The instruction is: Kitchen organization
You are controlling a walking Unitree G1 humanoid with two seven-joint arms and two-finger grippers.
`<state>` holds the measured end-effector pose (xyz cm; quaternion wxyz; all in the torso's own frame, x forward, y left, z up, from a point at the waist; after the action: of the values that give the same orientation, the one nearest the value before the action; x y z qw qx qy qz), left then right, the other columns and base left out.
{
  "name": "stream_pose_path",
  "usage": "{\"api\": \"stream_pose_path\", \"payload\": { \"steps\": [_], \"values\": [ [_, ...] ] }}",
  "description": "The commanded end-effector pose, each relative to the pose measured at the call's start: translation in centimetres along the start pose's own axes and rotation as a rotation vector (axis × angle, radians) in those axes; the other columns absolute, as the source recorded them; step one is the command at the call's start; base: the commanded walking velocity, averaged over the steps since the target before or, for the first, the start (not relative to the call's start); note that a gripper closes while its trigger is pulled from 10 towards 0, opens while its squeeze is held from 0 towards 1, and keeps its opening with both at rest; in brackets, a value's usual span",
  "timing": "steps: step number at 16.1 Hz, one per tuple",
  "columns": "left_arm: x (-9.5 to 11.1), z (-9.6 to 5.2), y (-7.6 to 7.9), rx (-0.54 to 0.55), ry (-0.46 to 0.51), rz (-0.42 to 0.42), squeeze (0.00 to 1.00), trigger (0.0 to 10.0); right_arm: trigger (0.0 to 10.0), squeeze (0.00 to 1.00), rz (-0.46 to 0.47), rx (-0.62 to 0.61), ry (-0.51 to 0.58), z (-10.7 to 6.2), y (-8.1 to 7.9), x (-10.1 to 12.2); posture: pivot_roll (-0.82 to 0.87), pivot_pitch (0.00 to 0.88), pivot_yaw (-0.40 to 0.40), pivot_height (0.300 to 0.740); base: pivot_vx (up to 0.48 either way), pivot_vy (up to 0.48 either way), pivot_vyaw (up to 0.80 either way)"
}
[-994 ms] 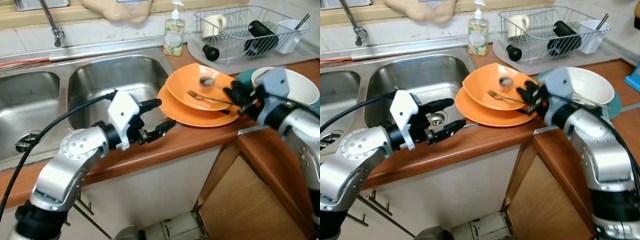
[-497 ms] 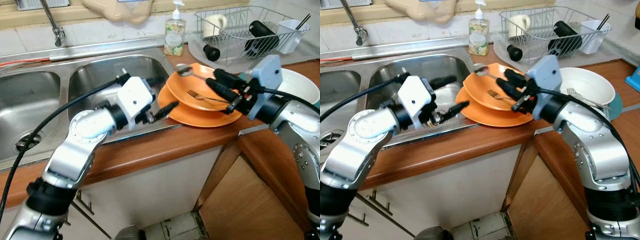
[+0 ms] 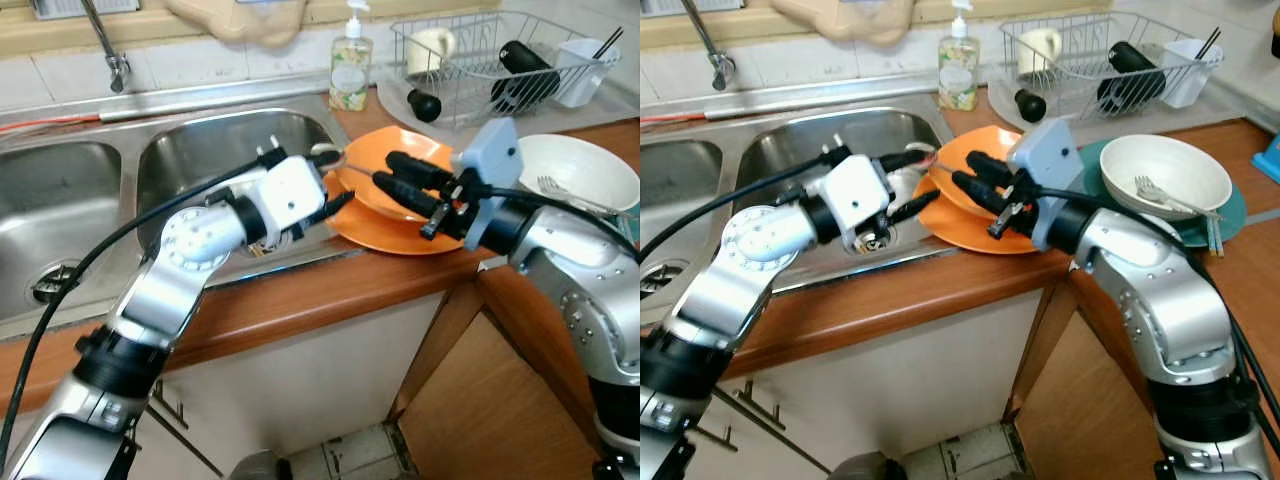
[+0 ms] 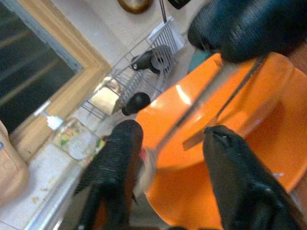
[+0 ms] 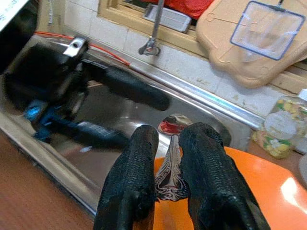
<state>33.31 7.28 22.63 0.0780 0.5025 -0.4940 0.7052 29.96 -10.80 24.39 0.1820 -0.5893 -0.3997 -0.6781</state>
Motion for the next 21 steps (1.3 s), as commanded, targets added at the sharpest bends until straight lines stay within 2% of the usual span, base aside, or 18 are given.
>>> {"api": "stream_pose_path", "payload": {
  "steps": [1,8,19,20,21],
  "values": [
    [0.2,0.5,0.0,-0.011,0.001,0.031,0.0,0.0,0.0,0.0,-0.016,0.029,0.033,0.4,-0.6,1.1,-0.04,0.0,0.05,0.716,0.0,0.0,0.0],
    [-0.8,1.2,0.4,-0.041,-0.034,0.128,0.0,0.0,0.0,0.0,-0.006,0.033,0.05,0.9,-0.8,1.5,-0.04,0.0,0.053,0.716,0.0,0.0,0.0],
    [-1.1,1.4,-0.1,0.021,-0.04,0.243,0.0,0.0,0.0,0.0,-0.007,0.059,0.056,1.3,-1.2,1.6,-0.03,0.0,0.044,0.716,0.0,0.0,0.0],
    [-1.2,1.3,-0.3,0.028,-0.041,0.25,0.0,0.0,0.7,0.0,-0.009,0.056,0.054,1.3,-1.2,1.6,-0.03,0.0,0.044,0.716,0.0,0.0,0.0],
    [-1.2,1.3,-0.4,0.032,-0.044,0.257,0.0,0.0,10.0,0.0,-0.013,0.042,0.048,1.4,-1.0,1.5,-0.03,0.0,0.044,0.716,0.0,0.0,0.0]
  ]
}}
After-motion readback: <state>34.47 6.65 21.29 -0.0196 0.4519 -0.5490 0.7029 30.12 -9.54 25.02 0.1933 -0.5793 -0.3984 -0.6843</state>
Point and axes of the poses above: a point about 5 cm out from each wrist's last joint towards the gripper, its own z axis pointing out of the wrist towards the gripper, its own x axis along the axis of the wrist's last joint, y = z × x, the point moved 3 cm from there along z, pointing out of the wrist towards the gripper, and after that the axes turned 4 degrees about -z, right-handed, at the moved point
